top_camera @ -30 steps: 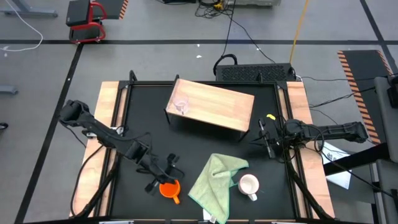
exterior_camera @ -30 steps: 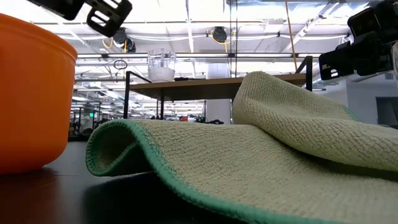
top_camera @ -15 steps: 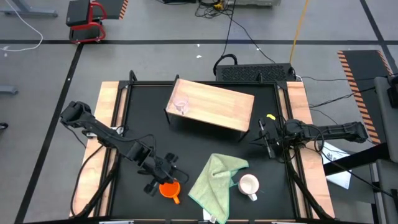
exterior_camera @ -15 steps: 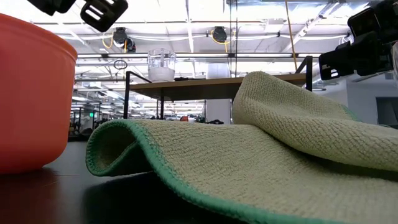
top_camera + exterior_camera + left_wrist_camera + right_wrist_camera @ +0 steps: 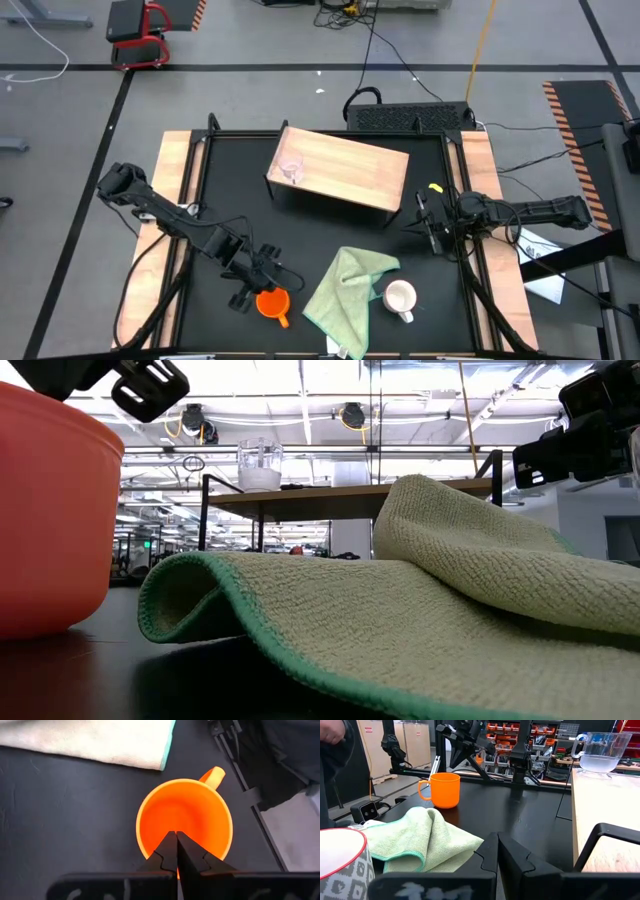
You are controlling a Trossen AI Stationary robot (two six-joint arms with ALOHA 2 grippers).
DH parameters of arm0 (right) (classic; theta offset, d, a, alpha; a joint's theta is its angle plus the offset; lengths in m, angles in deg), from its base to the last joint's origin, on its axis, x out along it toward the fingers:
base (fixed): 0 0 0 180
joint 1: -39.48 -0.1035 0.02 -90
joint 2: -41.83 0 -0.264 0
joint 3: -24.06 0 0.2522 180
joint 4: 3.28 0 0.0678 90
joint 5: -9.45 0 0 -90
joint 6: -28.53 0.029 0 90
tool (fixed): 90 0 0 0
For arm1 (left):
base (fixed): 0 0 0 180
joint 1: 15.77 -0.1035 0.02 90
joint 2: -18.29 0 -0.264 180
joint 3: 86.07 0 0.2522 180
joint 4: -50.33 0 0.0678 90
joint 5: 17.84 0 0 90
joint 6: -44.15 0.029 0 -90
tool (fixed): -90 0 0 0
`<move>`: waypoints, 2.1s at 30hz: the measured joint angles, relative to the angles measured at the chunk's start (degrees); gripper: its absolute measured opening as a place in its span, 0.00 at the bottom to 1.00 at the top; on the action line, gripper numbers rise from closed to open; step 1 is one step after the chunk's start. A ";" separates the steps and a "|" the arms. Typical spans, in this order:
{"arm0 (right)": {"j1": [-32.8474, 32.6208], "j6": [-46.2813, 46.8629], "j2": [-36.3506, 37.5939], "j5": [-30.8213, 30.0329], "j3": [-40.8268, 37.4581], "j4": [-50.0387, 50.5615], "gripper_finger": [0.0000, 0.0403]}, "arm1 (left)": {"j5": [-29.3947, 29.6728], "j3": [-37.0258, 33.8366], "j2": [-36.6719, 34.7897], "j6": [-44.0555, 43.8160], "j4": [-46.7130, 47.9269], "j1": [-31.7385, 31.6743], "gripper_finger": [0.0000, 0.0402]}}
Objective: Stack small to large cups/mugs on shelf
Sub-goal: Put the orange mug on the shelf
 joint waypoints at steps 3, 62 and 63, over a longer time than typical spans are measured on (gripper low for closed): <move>0.01 0.01 0.00 0.00 -0.01 -0.02 0.00 | -0.86 0.00 0.00 -0.62 0.21 0.00 0.00; 0.01 0.01 0.00 0.00 0.00 -0.04 0.00 | 1.29 -0.09 0.00 -0.50 0.82 0.00 0.22; 0.00 0.01 0.00 0.00 0.00 -0.04 0.00 | 1.31 -0.09 0.00 -0.50 0.82 0.00 0.22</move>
